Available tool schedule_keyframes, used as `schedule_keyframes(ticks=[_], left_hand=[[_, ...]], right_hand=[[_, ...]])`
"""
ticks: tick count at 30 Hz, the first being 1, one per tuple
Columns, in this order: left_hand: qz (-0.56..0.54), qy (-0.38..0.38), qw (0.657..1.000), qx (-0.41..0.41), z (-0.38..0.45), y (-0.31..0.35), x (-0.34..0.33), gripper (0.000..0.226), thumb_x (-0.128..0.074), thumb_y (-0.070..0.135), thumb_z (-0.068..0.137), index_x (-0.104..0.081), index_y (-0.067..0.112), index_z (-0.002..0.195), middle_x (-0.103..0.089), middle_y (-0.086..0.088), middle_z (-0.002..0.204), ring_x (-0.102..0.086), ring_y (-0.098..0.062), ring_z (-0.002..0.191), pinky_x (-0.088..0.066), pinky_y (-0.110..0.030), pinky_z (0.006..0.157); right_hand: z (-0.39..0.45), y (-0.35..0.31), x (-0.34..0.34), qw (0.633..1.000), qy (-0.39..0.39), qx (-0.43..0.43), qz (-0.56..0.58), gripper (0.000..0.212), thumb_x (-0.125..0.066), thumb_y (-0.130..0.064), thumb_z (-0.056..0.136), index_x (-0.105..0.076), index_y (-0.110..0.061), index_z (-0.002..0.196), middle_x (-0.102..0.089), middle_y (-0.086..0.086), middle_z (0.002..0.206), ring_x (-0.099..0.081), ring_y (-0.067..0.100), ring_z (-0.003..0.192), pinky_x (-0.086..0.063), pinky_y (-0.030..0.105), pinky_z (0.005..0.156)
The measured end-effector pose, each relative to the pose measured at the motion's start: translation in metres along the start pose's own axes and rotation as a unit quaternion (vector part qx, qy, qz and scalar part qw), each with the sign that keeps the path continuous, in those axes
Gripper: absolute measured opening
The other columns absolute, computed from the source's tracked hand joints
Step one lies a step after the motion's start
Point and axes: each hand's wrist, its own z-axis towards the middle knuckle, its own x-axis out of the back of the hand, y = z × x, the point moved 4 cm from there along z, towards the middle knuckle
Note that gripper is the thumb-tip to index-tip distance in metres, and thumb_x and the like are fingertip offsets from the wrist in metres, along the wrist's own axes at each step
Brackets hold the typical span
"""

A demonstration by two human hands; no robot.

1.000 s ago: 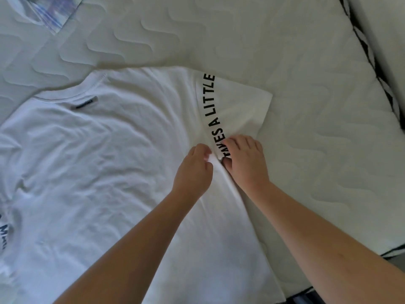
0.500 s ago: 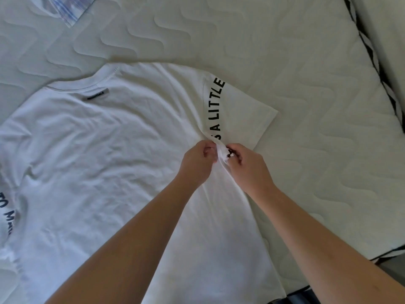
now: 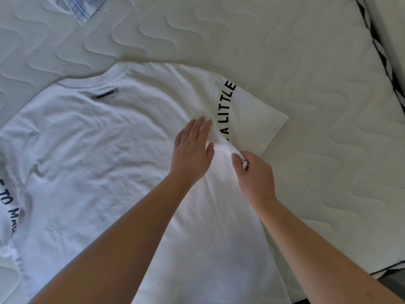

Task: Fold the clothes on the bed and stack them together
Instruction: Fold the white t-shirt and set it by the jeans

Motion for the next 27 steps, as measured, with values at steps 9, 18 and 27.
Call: schedule_keyframes(ticks=[9, 18, 27], left_hand=[[-0.041, 0.017, 0.998, -0.044, 0.096, 0.000, 0.041, 0.033, -0.050, 0.016, 0.100, -0.056, 0.012, 0.132, -0.050, -0.010, 0.134, -0.059, -0.032, 0.110, -0.049, -0.042, 0.089], [0.174, -0.240, 0.954, -0.042, 0.209, 0.020, 0.060, 0.027, -0.062, 0.028, 0.094, -0.067, 0.009, 0.113, -0.066, -0.010, 0.108, -0.062, -0.031, 0.101, -0.042, -0.032, 0.076], [0.081, -0.273, 0.958, 0.042, 0.232, 0.017, 0.079, 0.031, -0.060, 0.052, 0.091, -0.069, 0.022, 0.093, -0.059, 0.002, 0.069, -0.055, -0.016, 0.060, -0.036, -0.024, 0.059]], right_hand=[[0.078, -0.003, 0.038, 0.995, 0.085, 0.010, -0.054, 0.044, -0.057, -0.029, 0.096, -0.051, -0.021, 0.138, -0.051, 0.003, 0.140, -0.039, 0.027, 0.133, -0.027, 0.039, 0.109], [0.138, 0.021, 0.062, 0.990, -0.070, -0.045, -0.117, 0.033, -0.059, -0.040, 0.094, -0.065, -0.014, 0.113, -0.066, 0.010, 0.107, -0.056, 0.032, 0.107, -0.041, 0.035, 0.082], [0.145, 0.035, 0.078, 0.997, -0.014, -0.068, -0.036, 0.032, -0.058, -0.042, 0.095, -0.066, -0.013, 0.105, -0.060, -0.002, 0.092, -0.057, 0.021, 0.094, -0.032, 0.027, 0.072]])
